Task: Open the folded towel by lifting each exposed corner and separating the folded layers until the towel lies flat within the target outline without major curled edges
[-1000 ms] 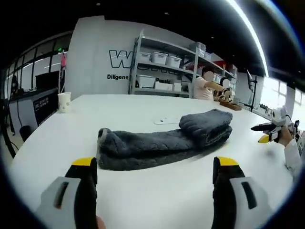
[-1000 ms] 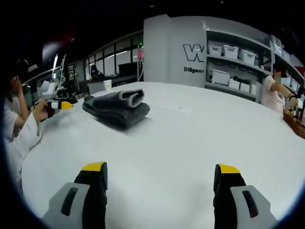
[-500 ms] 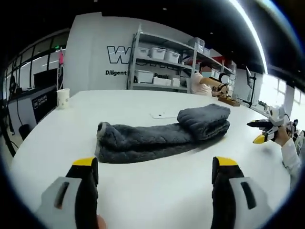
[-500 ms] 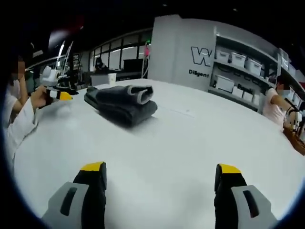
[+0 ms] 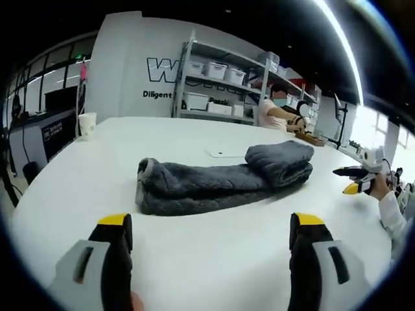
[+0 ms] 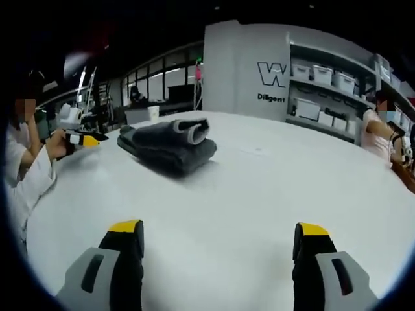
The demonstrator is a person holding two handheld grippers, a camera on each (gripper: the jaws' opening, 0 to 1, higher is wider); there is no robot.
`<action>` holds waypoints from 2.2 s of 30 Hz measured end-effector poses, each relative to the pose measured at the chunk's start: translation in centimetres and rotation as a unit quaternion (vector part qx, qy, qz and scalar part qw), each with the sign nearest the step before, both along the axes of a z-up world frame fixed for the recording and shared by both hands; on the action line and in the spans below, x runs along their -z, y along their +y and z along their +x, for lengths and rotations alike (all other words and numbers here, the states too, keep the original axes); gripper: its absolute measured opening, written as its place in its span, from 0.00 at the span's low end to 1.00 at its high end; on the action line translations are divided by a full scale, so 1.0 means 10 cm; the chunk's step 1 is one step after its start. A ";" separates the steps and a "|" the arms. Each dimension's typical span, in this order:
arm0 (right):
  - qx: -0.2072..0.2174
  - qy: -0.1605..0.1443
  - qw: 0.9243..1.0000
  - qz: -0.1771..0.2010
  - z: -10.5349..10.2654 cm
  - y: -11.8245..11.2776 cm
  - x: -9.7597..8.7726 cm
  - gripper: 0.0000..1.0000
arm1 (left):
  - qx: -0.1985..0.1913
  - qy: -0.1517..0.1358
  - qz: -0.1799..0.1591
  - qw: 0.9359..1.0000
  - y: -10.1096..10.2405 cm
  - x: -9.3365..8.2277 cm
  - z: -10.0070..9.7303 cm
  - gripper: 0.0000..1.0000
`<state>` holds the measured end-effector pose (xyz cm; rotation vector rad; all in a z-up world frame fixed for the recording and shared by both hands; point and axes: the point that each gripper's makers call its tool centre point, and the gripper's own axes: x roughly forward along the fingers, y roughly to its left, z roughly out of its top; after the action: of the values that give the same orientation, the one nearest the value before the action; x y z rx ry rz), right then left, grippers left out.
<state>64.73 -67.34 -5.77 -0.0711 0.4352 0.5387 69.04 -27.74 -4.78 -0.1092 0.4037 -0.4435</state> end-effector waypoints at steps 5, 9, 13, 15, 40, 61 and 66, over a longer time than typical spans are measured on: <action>0.015 -0.003 1.000 0.022 0.05 -0.04 -0.11 0.95 | 0.011 -0.001 -0.030 0.999 -0.03 -0.03 0.00 0.99; 0.033 -0.044 0.998 0.031 0.14 -0.08 -0.54 0.93 | 0.024 0.000 -0.032 0.999 -0.06 -0.04 -0.03 0.99; 0.054 -0.093 0.994 0.008 0.29 -0.18 -1.05 0.92 | 0.012 -0.001 -0.010 1.000 -0.03 -0.06 -0.03 0.99; 0.071 -0.101 0.992 0.020 0.37 -0.20 -1.23 0.91 | 0.014 -0.001 -0.007 1.000 -0.03 -0.06 -0.03 0.99; 0.014 -0.079 0.995 0.053 0.94 0.69 -1.10 0.62 | 0.008 0.008 -0.025 1.000 0.02 -0.01 -0.02 0.97; -0.023 -0.009 0.997 0.068 0.99 1.01 -0.49 0.32 | 0.003 0.017 -0.029 0.999 0.03 0.05 -0.06 0.94; -0.057 -0.023 0.996 0.059 0.93 1.14 -0.48 0.11 | 0.003 0.018 -0.029 0.999 0.04 0.05 -0.05 0.94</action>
<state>74.05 -55.89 -0.97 0.0052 0.3559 0.6727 68.57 -27.30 -5.31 -0.1732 0.4272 -0.4588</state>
